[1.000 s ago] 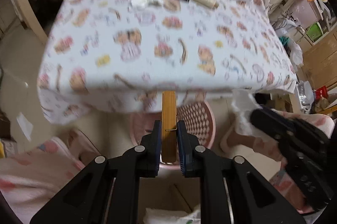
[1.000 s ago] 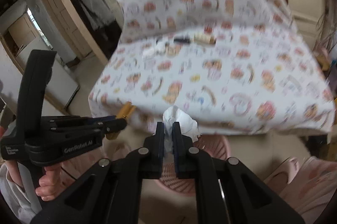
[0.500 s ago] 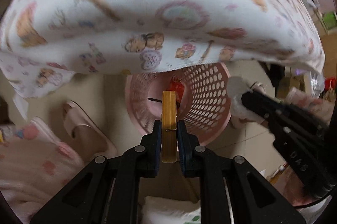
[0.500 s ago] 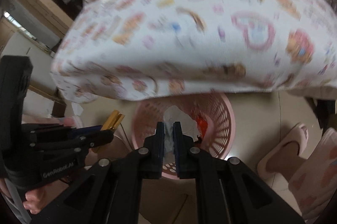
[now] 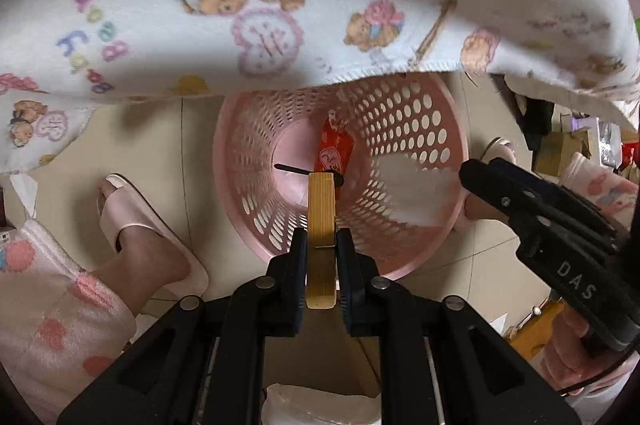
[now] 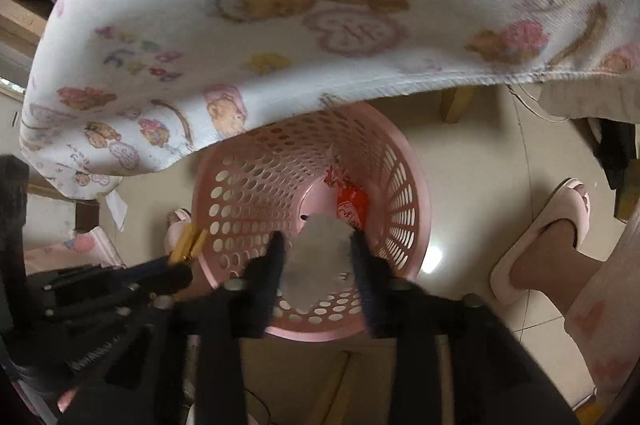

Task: Collect trash
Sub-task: 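Carry the wooden strip and tissue over the pink basket and open both tools, then move both open tools back up over the table, then grasp the crumpled white tissue with the left tool while the right tool reaches toward the black tube, then grasp the cream thread spool with the right tool while the left tool holds the tissue, then carry the tissue and spool over the pink basket and open both tools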

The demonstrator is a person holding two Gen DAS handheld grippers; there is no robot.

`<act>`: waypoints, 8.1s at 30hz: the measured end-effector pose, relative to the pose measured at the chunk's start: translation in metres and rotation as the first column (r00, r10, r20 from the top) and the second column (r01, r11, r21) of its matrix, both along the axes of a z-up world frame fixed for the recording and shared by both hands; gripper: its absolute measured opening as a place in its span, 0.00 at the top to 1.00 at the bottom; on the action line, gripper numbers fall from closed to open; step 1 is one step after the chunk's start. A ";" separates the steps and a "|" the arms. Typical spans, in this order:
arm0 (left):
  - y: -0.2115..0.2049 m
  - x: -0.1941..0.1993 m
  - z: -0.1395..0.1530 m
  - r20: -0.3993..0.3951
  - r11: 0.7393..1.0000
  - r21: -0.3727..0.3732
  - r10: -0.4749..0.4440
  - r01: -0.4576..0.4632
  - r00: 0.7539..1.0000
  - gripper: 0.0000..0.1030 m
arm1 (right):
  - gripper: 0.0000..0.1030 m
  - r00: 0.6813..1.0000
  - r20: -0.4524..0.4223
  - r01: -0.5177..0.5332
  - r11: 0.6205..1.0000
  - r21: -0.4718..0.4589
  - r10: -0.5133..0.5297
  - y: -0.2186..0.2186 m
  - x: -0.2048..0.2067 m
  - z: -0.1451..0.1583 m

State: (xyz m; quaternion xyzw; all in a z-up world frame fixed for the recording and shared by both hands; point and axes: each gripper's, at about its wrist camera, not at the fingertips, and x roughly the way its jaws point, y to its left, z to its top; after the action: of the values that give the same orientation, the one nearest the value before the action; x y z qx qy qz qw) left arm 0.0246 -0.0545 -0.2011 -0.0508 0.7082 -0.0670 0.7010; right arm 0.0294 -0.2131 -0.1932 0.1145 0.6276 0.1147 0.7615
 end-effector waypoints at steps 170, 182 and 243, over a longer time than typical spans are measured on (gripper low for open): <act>0.060 0.085 0.216 0.567 0.981 0.041 0.134 -0.190 0.812 0.85 | 0.79 0.789 0.603 -0.145 0.989 -0.004 0.118 -0.004 0.053 0.218; 0.048 0.023 0.256 0.607 0.983 0.009 0.141 -0.184 0.782 0.85 | 0.79 0.729 0.677 -0.150 0.989 0.014 0.102 -0.004 -0.037 0.255; 0.025 0.003 0.027 0.006 0.993 0.069 0.099 -0.100 0.995 0.33 | 0.78 0.960 -0.254 -0.142 0.987 -0.068 0.121 0.016 -0.009 -0.070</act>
State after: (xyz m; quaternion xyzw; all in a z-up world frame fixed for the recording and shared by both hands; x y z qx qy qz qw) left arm 0.0276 -0.0297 -0.1742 -0.0617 0.7056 -0.0076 0.7059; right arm 0.0205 -0.1966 -0.2634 0.0533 0.7287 0.1227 0.6717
